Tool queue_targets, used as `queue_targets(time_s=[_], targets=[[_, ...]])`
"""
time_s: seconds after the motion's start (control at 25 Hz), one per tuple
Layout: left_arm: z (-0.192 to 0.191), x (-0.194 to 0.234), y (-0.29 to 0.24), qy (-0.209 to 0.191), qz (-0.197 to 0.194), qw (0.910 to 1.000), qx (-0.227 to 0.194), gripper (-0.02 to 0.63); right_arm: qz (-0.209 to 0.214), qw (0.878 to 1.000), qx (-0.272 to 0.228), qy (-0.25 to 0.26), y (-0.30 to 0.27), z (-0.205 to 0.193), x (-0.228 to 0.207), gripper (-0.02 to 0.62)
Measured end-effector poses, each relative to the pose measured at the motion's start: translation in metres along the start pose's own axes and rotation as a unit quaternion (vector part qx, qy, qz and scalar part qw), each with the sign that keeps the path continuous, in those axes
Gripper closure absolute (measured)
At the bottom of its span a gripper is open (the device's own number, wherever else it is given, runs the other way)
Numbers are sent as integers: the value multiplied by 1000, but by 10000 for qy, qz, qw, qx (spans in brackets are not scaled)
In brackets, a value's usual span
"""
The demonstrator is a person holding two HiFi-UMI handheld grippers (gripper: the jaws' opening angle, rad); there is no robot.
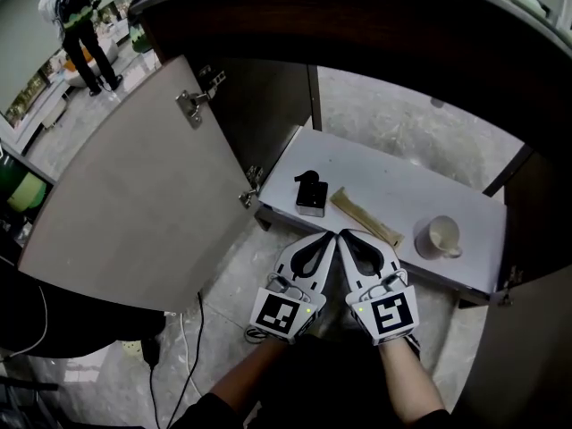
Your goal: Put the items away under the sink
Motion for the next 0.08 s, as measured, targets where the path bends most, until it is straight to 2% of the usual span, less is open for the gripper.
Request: queue_targets(time_s=[0.08], targets=[[0,0,0,20,55,9999,132,597,12,10000,18,13,1,-2,0,561]])
Point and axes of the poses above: the fingertips, and each gripper's own axes: y backward along the fingers, x to its left, z out of its top, the point moved 4 cm from there along y, backward along the fingers, and after that the axes turned 1 degree about z, right-handed, at the moved point
